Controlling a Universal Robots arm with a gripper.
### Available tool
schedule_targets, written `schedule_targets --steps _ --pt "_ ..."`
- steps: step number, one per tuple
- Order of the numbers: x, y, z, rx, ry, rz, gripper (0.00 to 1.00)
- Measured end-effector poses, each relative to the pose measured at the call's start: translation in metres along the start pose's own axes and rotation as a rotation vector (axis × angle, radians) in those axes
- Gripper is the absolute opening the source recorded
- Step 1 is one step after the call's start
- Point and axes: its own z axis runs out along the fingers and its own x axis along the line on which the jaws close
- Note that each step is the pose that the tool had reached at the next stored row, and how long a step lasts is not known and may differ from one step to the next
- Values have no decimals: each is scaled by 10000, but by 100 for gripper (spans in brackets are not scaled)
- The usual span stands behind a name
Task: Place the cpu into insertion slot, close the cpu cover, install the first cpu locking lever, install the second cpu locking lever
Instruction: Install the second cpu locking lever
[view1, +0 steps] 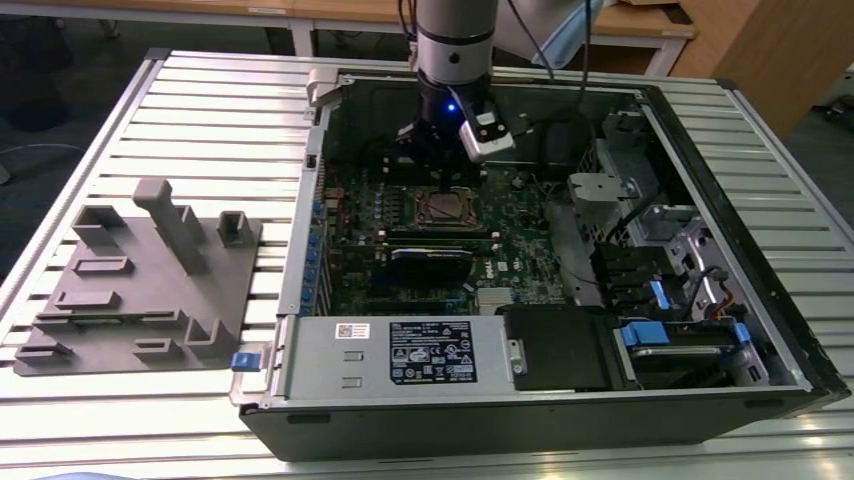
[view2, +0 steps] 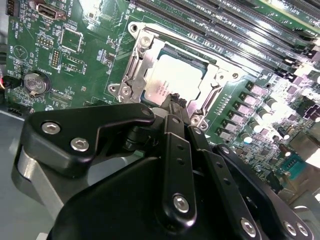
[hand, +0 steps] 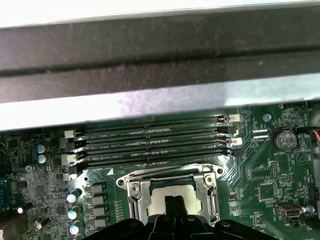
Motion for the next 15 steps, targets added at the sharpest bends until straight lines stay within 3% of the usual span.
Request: schedule_targets --steps 15 --pt "-3 0 -48 -2 -1 0 11"
